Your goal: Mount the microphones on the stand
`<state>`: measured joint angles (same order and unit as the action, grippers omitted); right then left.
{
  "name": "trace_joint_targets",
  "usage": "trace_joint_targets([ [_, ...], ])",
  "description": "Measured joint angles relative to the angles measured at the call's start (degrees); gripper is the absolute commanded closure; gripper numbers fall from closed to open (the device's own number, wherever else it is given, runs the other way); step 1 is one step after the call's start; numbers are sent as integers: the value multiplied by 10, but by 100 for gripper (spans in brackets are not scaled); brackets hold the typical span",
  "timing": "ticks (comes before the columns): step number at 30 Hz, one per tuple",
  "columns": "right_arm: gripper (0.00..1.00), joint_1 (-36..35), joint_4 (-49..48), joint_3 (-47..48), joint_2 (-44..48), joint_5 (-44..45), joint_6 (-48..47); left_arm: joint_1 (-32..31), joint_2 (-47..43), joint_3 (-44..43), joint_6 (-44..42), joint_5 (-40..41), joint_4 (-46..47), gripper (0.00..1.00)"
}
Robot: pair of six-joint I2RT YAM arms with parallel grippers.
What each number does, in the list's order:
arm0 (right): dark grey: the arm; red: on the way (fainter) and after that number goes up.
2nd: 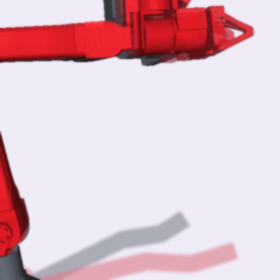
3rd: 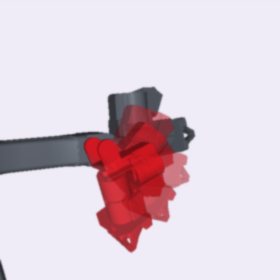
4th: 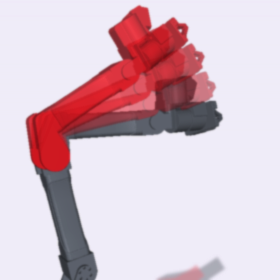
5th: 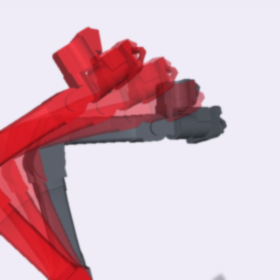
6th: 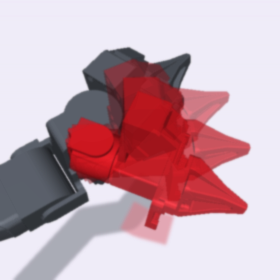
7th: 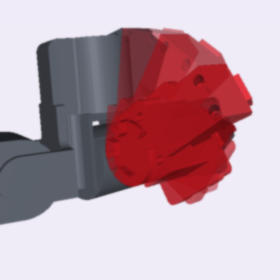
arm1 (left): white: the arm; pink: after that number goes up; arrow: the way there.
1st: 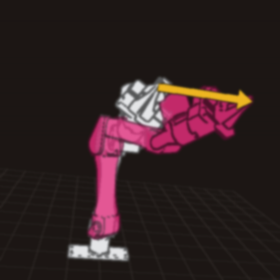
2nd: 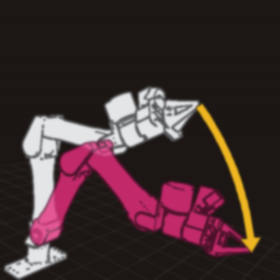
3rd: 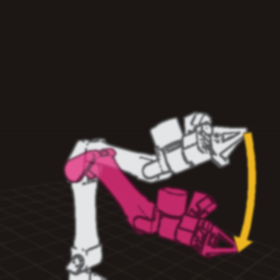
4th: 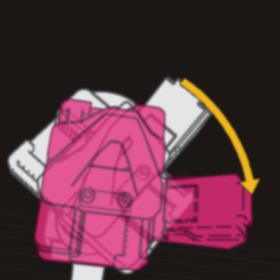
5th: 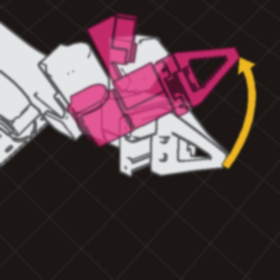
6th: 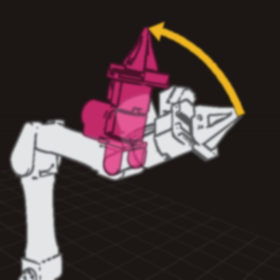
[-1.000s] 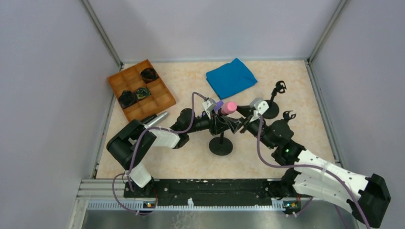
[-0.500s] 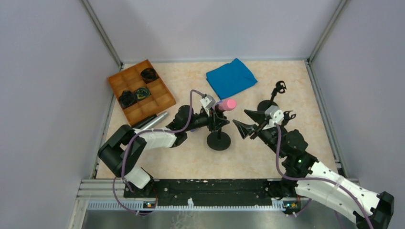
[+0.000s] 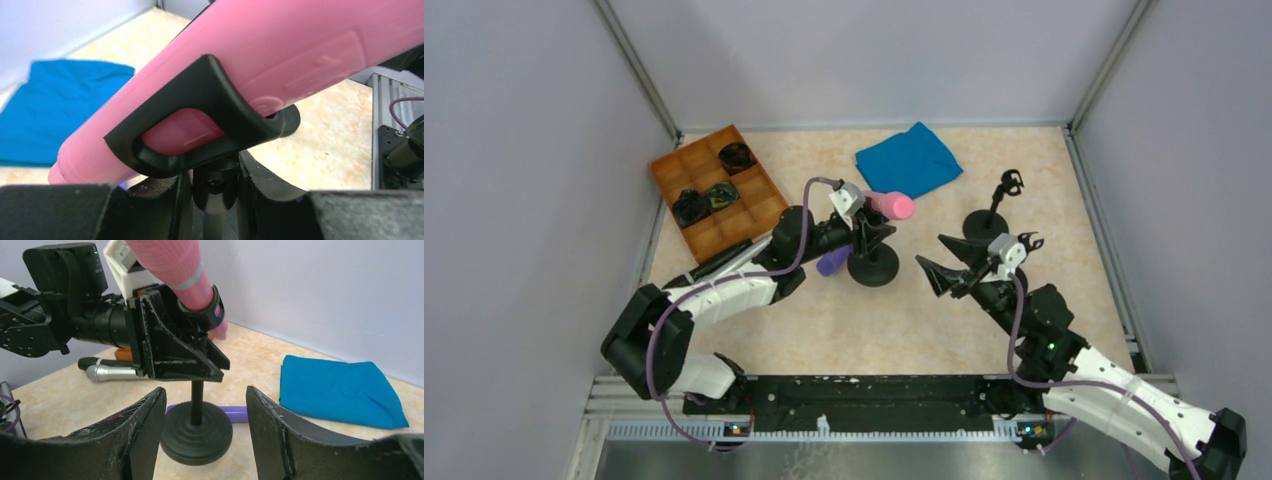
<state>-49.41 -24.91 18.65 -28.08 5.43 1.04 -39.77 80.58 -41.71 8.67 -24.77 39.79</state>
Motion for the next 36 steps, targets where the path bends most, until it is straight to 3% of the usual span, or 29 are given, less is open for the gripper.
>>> trace_joint_targets([
  [9,43,0,-45,-32,10,-4,-2,0,-57,10,-97,31,64,100],
  [19,43,0,-55,-41,11,0,-23,4,-49,19,-205,73,165,100],
  [30,44,0,-42,-41,11,10,-25,136,56,-21,-141,93,207,100],
  [36,45,0,-42,-42,10,10,-25,177,134,-76,-111,94,226,100],
])
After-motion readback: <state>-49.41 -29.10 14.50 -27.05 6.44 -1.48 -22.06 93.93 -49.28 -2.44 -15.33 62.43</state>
